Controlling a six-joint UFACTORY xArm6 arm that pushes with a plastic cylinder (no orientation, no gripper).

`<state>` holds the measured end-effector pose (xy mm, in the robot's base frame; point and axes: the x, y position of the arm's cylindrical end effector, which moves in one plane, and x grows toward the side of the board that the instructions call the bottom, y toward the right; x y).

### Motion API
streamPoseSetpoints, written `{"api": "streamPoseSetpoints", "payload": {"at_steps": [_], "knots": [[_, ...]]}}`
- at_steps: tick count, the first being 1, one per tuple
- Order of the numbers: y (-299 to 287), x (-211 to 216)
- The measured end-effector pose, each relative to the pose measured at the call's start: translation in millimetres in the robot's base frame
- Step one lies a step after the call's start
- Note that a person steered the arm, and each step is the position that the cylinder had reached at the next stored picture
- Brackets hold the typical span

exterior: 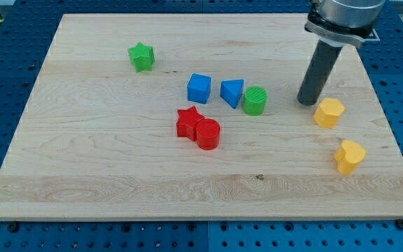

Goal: Locate your hand in between the green circle and yellow hexagon

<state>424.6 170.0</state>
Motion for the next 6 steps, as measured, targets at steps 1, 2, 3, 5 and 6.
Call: {"api": "streamPoseSetpoints", "payload": {"at_steps": [1,2,3,5,6], "knots": [[0,-3],[21,1],[28,37],[28,23],[28,21]]}}
